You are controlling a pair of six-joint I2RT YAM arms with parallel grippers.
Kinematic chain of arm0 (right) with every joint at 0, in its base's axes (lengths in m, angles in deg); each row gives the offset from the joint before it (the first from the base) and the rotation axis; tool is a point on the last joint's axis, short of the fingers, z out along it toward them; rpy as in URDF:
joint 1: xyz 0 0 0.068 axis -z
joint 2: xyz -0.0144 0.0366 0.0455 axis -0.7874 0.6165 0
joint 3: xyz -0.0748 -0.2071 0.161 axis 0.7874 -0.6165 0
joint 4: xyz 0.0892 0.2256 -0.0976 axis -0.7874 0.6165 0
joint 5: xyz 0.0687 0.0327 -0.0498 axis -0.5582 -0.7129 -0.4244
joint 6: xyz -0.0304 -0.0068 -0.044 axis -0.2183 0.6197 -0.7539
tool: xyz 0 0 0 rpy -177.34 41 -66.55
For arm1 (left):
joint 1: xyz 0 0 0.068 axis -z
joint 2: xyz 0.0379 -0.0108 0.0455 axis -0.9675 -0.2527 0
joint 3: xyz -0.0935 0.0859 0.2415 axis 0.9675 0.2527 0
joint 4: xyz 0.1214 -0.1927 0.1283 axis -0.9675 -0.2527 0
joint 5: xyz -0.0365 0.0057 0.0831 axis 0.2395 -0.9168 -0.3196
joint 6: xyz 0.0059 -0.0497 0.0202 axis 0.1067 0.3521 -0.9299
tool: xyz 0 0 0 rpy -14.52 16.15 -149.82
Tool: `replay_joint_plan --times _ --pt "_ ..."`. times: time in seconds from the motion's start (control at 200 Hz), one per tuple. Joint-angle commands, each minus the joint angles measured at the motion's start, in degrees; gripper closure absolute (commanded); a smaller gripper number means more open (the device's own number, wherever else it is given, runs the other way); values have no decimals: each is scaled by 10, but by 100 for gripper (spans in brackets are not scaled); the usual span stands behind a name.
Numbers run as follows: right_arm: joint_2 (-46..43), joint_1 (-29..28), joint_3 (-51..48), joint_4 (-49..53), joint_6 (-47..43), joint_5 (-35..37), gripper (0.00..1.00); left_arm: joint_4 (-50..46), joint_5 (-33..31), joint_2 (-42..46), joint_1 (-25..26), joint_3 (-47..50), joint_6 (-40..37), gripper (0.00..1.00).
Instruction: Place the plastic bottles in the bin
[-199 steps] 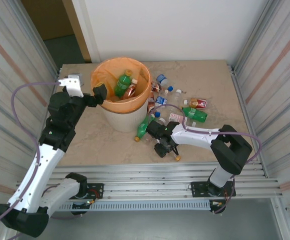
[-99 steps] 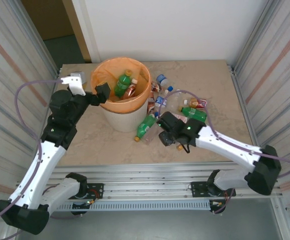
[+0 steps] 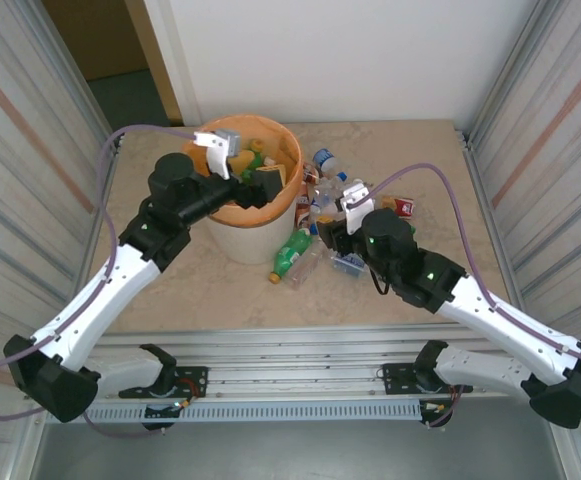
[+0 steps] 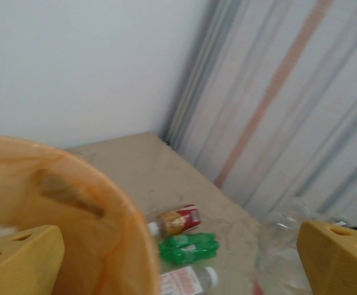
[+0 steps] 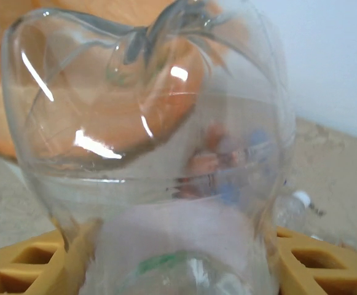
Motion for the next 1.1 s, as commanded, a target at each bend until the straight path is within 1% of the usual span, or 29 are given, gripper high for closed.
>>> replay_joint_plan --times 0.0,0.17,0.366,0.576,0.616,0.666,0.822,0.887,0.932,0.982,1.097 --pt "26 6 22 -80 -48 -23 81 37 61 -11 22 -26 -11 4" --pt "60 8 50 -96 -59 -55 81 35 89 -36 39 -47 -18 8" --pt "71 10 60 -132 -65 -78 81 31 97 -57 44 -54 -11 10" --pt "86 12 74 -148 -67 -101 80 44 125 -81 50 -64 2 17" --pt "89 12 74 -149 -67 -104 80 47 129 -85 50 -67 3 19" --pt "92 12 75 -152 -67 -106 80 47 132 -90 51 -69 3 24" --pt "95 12 74 -155 -65 -105 76 51 130 -98 51 -69 6 48" --pt "94 13 74 -155 -64 -103 72 51 128 -99 51 -69 6 57" --pt "93 13 74 -154 -63 -103 66 52 125 -98 51 -69 5 62" --pt "93 13 72 -150 -61 -102 58 51 122 -97 51 -69 0 66" --pt "87 13 67 -145 -55 -92 28 51 97 -88 51 -68 -12 73"
